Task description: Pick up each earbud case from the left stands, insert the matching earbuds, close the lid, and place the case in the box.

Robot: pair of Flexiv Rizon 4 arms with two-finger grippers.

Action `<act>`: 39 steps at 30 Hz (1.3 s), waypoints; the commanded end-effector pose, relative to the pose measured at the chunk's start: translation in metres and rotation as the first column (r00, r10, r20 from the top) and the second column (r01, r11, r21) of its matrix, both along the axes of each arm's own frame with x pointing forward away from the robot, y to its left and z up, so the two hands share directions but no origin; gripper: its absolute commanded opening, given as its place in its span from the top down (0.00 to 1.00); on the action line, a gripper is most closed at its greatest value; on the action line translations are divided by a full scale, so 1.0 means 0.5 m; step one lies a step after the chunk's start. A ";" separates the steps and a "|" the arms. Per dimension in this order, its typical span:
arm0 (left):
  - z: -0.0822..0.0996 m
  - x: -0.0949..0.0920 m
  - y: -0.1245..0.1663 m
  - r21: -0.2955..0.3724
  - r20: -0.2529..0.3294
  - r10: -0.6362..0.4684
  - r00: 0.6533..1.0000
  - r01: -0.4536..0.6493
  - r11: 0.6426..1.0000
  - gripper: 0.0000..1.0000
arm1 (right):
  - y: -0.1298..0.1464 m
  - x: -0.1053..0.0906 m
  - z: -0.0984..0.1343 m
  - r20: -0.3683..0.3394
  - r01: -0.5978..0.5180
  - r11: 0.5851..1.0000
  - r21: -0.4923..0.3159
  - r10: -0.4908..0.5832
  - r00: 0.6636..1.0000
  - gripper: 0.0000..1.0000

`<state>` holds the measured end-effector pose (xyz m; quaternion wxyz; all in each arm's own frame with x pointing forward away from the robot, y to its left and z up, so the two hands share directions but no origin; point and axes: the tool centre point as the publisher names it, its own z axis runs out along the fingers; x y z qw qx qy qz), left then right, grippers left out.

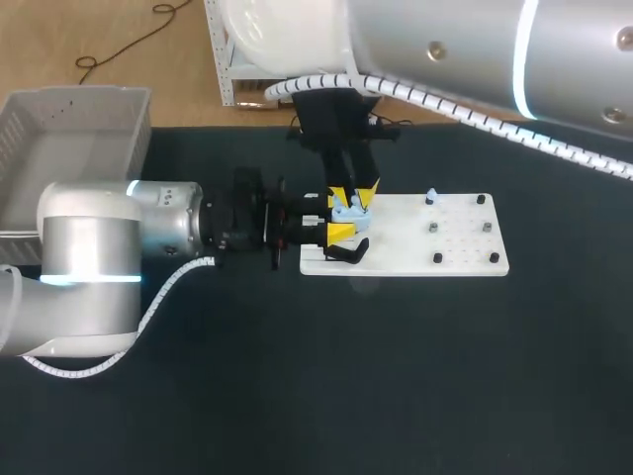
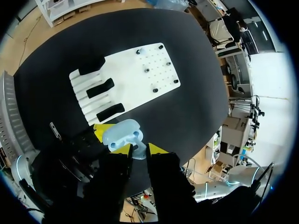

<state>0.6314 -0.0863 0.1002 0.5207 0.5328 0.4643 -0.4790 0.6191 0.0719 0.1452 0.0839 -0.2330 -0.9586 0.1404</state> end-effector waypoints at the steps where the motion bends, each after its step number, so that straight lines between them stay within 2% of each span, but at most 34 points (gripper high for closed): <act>1: -0.011 0.000 -0.002 -0.014 0.002 0.004 1.000 -0.004 1.000 1.00 | -0.001 0.001 -0.002 -0.004 0.003 1.000 0.000 -0.003 1.000 1.00; 37: -0.011 0.000 -0.002 -0.014 0.002 0.004 1.000 -0.004 1.000 1.00 | -0.004 0.009 -0.024 -0.028 0.009 1.000 -0.019 -0.010 1.000 1.00; 39: -0.011 0.000 -0.002 -0.014 0.002 0.004 1.000 -0.004 1.000 1.00 | -0.004 0.009 -0.025 -0.029 0.010 1.000 -0.019 -0.010 1.000 0.73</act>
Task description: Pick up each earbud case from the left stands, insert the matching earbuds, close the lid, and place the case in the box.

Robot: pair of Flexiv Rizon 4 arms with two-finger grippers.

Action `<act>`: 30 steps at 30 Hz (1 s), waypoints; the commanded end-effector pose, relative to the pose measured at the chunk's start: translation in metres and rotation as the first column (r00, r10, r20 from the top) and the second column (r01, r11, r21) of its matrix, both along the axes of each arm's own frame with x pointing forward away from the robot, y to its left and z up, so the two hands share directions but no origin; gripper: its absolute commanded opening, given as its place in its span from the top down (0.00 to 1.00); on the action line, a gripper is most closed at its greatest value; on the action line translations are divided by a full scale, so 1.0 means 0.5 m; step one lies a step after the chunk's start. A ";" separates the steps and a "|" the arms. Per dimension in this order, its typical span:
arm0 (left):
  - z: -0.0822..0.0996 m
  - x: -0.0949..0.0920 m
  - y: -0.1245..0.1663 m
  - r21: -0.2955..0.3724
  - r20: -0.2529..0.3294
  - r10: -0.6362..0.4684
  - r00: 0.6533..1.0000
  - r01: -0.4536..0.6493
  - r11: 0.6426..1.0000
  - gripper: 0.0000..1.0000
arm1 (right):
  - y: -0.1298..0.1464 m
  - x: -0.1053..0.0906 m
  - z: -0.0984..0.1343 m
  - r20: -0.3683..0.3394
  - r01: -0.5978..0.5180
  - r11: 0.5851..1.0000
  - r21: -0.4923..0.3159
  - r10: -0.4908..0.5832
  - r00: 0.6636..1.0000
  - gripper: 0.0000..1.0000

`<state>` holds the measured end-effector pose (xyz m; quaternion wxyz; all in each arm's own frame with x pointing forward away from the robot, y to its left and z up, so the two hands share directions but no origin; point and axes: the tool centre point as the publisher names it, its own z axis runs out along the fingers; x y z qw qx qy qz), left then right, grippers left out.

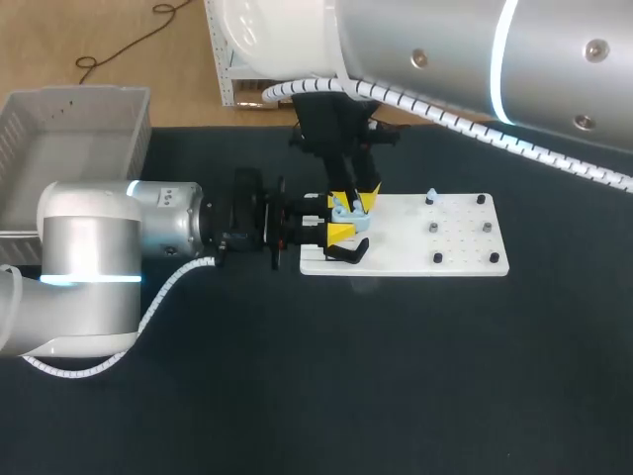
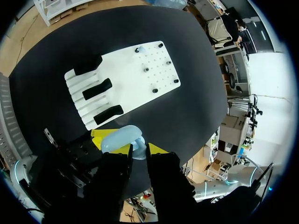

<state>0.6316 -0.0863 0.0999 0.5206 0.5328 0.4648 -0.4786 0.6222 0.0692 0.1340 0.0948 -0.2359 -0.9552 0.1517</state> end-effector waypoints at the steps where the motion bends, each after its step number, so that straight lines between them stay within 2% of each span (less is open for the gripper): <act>1: -0.011 -0.001 -0.002 -0.015 0.002 0.003 1.000 -0.003 1.000 1.00 | 0.001 0.003 -0.002 -0.003 0.003 1.000 0.000 -0.003 1.000 0.66; 3: -0.011 -0.001 -0.002 -0.015 0.002 0.003 1.000 -0.003 1.000 1.00 | 0.000 0.001 0.000 -0.001 0.003 1.000 0.007 -0.003 1.000 0.59; 7: -0.011 -0.001 -0.002 -0.015 0.002 0.003 1.000 -0.003 1.000 1.00 | -0.002 -0.008 0.011 0.011 0.000 1.000 0.022 -0.001 1.000 0.58; 11: -0.011 -0.001 -0.002 -0.015 0.002 0.003 1.000 -0.003 1.000 1.00 | -0.011 -0.025 0.028 0.044 -0.005 0.998 0.057 0.003 0.999 0.60; 14: -0.011 -0.001 -0.002 -0.015 0.002 0.003 1.000 -0.003 1.000 1.00 | -0.035 -0.038 0.049 0.083 -0.013 0.992 0.124 0.003 0.997 0.63; 20: -0.011 -0.001 -0.002 -0.015 0.002 0.003 1.000 -0.003 1.000 1.00 | -0.096 -0.046 0.094 0.207 -0.110 0.953 0.283 0.051 0.977 0.60; 25: -0.011 -0.001 -0.002 -0.015 0.002 0.003 1.000 -0.003 1.000 1.00 | -0.144 -0.035 0.113 0.336 -0.196 0.919 0.342 0.075 0.939 0.60; 30: -0.011 -0.001 -0.002 -0.015 0.002 0.003 1.000 -0.003 1.000 1.00 | -0.188 -0.010 0.105 0.413 -0.262 0.878 0.400 0.083 0.907 0.61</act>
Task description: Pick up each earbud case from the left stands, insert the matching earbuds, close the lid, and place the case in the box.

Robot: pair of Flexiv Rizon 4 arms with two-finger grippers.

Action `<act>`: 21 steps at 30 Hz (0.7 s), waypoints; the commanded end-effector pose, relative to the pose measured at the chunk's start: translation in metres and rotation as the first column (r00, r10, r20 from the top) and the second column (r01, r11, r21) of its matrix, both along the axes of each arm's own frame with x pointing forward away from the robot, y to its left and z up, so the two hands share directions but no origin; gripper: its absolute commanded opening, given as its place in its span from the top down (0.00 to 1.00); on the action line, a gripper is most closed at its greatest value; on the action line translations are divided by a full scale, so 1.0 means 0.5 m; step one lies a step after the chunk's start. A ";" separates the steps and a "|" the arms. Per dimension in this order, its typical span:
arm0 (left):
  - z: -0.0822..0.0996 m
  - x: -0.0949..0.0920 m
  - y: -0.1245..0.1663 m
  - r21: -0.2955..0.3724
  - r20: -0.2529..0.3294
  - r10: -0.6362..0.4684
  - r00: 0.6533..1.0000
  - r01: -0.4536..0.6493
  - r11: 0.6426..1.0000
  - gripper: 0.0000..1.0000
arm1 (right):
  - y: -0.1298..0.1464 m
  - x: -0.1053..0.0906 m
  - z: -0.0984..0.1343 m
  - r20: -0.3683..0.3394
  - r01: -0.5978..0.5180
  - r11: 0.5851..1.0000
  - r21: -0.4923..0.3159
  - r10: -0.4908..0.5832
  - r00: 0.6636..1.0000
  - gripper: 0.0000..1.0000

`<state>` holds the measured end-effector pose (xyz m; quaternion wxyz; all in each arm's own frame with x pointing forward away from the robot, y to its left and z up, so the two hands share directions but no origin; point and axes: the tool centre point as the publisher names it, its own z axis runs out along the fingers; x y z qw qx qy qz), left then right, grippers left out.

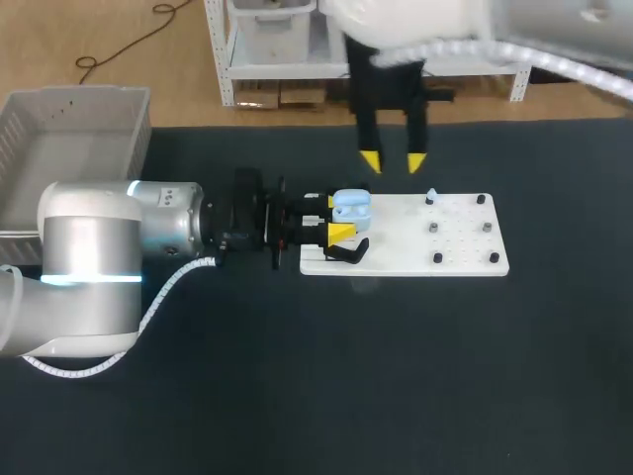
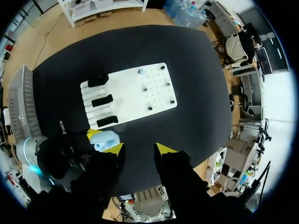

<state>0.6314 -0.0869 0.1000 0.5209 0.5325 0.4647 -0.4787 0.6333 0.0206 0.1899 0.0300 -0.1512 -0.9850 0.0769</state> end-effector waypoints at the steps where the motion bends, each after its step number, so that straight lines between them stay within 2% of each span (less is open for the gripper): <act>1: -0.011 0.000 -0.001 -0.014 0.002 0.002 1.000 -0.002 1.000 1.00 | -0.098 -0.025 -0.011 0.232 -0.062 0.934 0.353 -0.023 0.972 0.62; 8: -0.011 0.000 -0.001 -0.014 0.002 0.002 1.000 -0.002 1.000 1.00 | -0.134 0.035 -0.052 0.233 -0.107 0.914 0.392 0.014 0.972 0.57; 13: -0.011 0.000 -0.001 -0.014 0.002 0.002 1.000 -0.002 1.000 1.00 | -0.144 0.080 -0.085 0.197 -0.145 0.903 0.405 0.069 0.978 0.60; 17: -0.011 0.000 -0.001 -0.014 0.002 0.002 1.000 -0.002 1.000 1.00 | -0.139 0.113 -0.111 0.178 -0.190 0.902 0.387 0.129 0.976 0.59; 21: -0.011 0.000 -0.001 -0.014 0.002 0.002 1.000 -0.002 1.000 1.00 | -0.138 0.141 -0.136 0.164 -0.227 0.906 0.356 0.178 0.970 0.51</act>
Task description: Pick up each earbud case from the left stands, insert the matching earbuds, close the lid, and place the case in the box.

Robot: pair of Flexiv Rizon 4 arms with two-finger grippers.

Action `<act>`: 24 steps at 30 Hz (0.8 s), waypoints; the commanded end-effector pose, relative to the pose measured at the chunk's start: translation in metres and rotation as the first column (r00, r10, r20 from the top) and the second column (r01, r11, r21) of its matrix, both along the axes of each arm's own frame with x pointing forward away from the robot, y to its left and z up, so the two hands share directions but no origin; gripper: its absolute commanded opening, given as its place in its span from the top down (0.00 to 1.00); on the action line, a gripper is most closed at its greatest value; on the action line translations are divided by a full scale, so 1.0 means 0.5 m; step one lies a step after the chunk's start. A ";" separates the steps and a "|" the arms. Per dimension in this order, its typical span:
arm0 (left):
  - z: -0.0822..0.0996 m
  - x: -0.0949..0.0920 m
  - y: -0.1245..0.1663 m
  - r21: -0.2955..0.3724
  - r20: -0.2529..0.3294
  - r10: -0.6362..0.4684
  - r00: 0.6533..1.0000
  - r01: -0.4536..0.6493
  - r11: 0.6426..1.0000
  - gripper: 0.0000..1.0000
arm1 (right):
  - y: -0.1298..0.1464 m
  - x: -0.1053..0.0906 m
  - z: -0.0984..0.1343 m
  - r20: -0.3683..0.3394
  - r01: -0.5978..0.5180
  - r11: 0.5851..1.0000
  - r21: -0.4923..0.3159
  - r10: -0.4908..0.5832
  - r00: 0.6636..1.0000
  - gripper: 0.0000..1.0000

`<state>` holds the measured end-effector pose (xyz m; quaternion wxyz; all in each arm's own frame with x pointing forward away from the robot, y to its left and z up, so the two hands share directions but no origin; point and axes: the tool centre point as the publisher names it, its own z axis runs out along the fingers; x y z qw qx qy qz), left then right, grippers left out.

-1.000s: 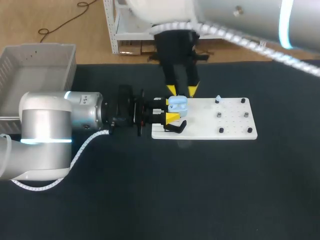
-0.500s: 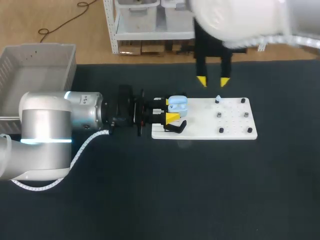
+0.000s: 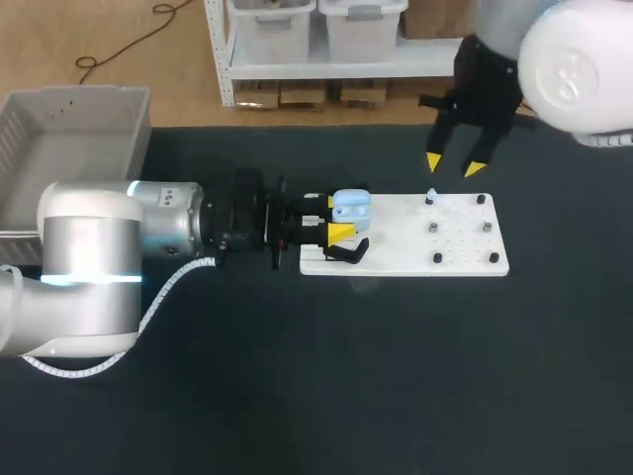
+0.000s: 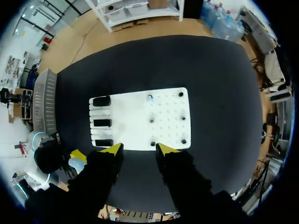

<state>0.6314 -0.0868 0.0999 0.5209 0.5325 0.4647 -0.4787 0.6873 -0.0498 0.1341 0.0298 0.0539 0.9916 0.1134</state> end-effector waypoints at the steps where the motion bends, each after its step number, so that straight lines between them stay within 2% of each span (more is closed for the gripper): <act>1: -0.011 0.000 -0.001 -0.014 0.002 0.002 1.000 -0.002 1.000 1.00 | 0.002 0.040 -0.030 -0.028 -0.029 1.000 0.001 0.029 0.999 0.51; 6: -0.011 0.000 -0.001 -0.014 0.002 0.002 1.000 -0.002 1.000 1.00 | -0.006 0.068 -0.062 -0.010 -0.044 0.998 -0.055 0.043 0.999 0.55; 13: -0.011 0.000 -0.001 -0.014 0.002 0.002 1.000 -0.002 1.000 1.00 | -0.015 0.096 -0.099 0.007 -0.038 0.997 -0.064 0.038 0.999 0.57; 18: -0.011 0.000 -0.001 -0.014 0.002 0.002 1.000 -0.002 1.000 1.00 | -0.018 0.106 -0.124 0.004 0.017 0.998 -0.054 -0.017 1.000 0.55; 24: -0.011 0.000 -0.001 -0.014 0.002 0.002 1.000 -0.002 1.000 1.00 | -0.014 0.110 -0.137 0.001 0.132 0.990 -0.053 -0.132 0.991 0.54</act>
